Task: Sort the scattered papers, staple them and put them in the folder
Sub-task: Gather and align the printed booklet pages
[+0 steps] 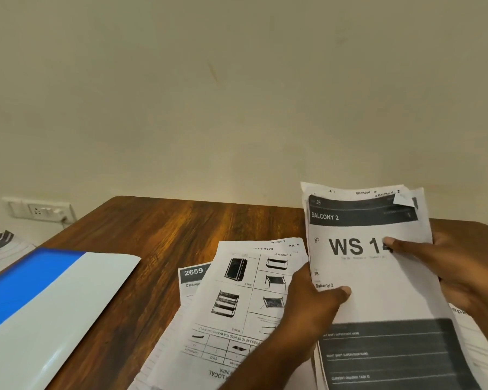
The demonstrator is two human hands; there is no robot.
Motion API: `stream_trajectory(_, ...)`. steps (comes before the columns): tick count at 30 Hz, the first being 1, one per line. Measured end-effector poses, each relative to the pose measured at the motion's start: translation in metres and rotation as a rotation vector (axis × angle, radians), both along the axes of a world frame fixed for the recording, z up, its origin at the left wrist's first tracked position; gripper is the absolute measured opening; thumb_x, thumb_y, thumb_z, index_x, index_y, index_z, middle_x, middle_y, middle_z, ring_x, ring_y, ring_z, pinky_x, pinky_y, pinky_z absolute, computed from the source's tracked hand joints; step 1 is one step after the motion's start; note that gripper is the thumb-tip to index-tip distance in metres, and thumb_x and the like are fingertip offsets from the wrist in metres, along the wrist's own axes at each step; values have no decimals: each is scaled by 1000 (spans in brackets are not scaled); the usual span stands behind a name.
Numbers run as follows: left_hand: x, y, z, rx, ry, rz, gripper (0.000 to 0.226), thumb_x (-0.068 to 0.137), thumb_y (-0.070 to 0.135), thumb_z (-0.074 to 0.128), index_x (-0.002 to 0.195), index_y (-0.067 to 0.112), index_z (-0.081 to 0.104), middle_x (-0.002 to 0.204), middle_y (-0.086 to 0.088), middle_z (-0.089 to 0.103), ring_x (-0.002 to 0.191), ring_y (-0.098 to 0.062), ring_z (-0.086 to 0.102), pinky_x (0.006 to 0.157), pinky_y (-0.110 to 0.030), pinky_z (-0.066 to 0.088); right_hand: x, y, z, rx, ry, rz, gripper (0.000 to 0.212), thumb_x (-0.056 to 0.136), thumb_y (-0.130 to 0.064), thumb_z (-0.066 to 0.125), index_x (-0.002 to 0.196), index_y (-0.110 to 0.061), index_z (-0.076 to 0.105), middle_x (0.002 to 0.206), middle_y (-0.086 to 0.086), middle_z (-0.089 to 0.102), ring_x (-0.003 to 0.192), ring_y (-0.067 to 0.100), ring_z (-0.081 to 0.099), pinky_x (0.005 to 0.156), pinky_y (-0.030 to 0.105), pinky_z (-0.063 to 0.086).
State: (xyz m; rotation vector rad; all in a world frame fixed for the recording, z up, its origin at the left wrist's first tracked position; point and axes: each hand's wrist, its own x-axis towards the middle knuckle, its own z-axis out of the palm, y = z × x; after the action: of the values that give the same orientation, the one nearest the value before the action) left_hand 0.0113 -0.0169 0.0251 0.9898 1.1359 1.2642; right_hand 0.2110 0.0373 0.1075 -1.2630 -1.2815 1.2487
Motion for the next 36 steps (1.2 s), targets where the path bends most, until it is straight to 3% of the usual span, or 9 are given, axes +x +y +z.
stream_trajectory(2,0,-1,5,18,-2,6,45,94,11,77,129,34,61,125,12,74,114,-14,72,103,-41,59,-4,-4,5,-3,38,-26,70,45,-36,99,106,-14,72,109,21,76,87,40,71,78,45,57)
stream_trajectory(5,-2,-2,12,68,-9,7,45,96,13,76,131,36,58,124,14,72,114,-16,72,100,-41,60,-6,-6,10,62,95,-124,112,10,-57,101,110,-17,72,102,13,77,93,38,70,81,47,57)
stream_trajectory(10,-5,-8,32,205,83,77,46,100,25,72,136,41,49,131,13,62,114,-20,66,96,-29,59,-10,-14,24,209,268,-147,55,74,-24,82,126,-21,66,121,14,73,117,42,65,101,66,50)
stream_trajectory(14,-11,-6,40,254,78,132,41,100,24,71,133,38,52,129,13,62,120,-24,64,102,-34,58,-11,-16,27,258,331,-117,47,83,-18,76,129,-23,67,126,14,71,118,40,66,101,66,50)
stream_trajectory(24,-6,-11,23,225,293,19,42,101,32,70,128,46,42,115,26,50,113,-13,57,111,-39,53,-4,-13,21,144,194,-10,63,71,-6,82,127,-28,64,112,6,74,115,36,62,103,64,49)
stream_trajectory(28,-14,-6,24,208,276,94,34,102,31,68,131,38,51,131,13,61,125,-20,63,103,-37,59,-1,-6,13,93,104,2,103,25,-35,106,119,-26,67,116,11,74,115,41,63,104,62,49)
stream_trajectory(29,-20,-3,26,212,273,115,32,102,28,68,130,35,54,130,10,64,125,-20,63,100,-35,60,0,-5,13,93,83,18,104,25,-40,106,120,-22,68,116,12,75,113,41,65,102,61,51)
stream_trajectory(32,-45,7,37,172,239,183,29,100,17,70,122,31,57,121,8,68,120,-21,65,91,-33,62,2,0,17,105,48,97,47,76,-17,85,119,-7,70,112,15,78,105,41,72,91,53,59)
stream_trajectory(36,-84,10,54,44,248,160,31,93,10,76,114,26,61,120,-4,74,110,-27,71,94,-46,61,-6,3,11,128,-11,104,19,90,-6,72,109,-3,72,107,23,77,83,31,76,64,35,63)
